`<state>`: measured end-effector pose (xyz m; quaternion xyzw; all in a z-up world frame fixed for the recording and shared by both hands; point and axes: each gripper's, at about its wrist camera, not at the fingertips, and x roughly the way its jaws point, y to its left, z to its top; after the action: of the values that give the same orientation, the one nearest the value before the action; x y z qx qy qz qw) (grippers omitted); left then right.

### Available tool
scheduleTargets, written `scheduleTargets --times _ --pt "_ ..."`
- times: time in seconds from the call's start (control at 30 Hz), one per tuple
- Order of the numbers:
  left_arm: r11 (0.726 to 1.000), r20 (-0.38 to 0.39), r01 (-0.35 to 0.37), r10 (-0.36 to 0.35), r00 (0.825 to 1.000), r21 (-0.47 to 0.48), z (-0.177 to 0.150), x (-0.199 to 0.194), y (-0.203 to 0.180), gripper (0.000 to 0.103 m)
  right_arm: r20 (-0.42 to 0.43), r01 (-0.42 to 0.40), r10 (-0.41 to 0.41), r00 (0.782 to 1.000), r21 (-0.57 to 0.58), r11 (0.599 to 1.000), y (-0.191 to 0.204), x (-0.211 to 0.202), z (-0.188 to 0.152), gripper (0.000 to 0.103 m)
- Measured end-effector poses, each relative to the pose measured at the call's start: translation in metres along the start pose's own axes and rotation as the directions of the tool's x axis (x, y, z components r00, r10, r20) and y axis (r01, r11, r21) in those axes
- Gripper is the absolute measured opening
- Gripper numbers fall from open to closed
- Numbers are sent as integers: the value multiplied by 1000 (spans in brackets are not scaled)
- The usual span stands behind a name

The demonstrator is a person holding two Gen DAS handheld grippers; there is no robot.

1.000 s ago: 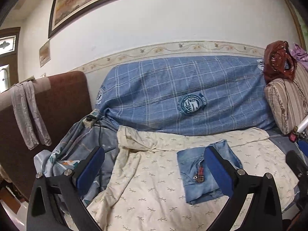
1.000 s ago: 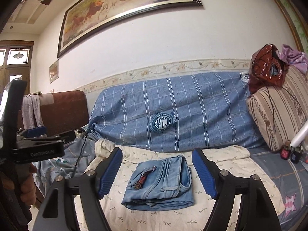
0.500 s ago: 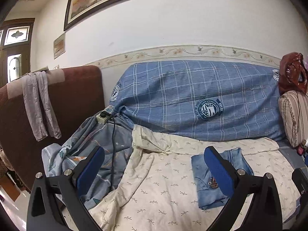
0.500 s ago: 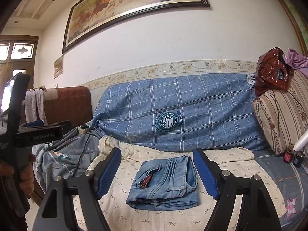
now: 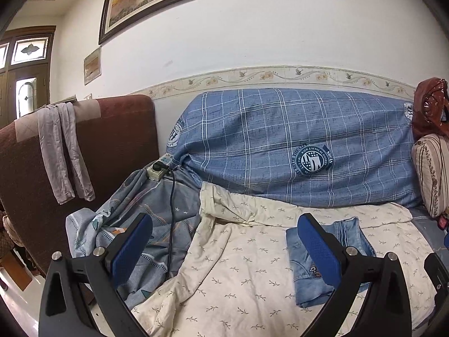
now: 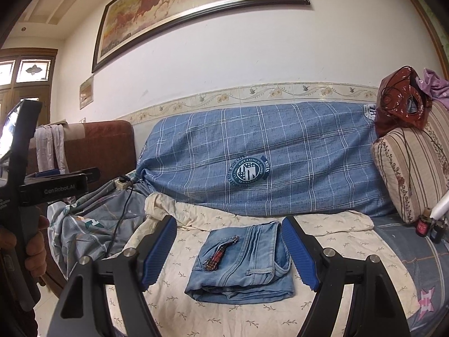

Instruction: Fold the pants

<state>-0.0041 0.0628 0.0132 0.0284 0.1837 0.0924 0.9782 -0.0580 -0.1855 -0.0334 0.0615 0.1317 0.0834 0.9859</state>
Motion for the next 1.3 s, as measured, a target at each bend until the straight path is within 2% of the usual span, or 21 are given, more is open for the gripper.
scheduleTargets --times 1.3 --pt "999 -7 -24 24 1000 -28 -1 -3 4 103 -92 23 -27 995 -40 999 11 20 -12 80"
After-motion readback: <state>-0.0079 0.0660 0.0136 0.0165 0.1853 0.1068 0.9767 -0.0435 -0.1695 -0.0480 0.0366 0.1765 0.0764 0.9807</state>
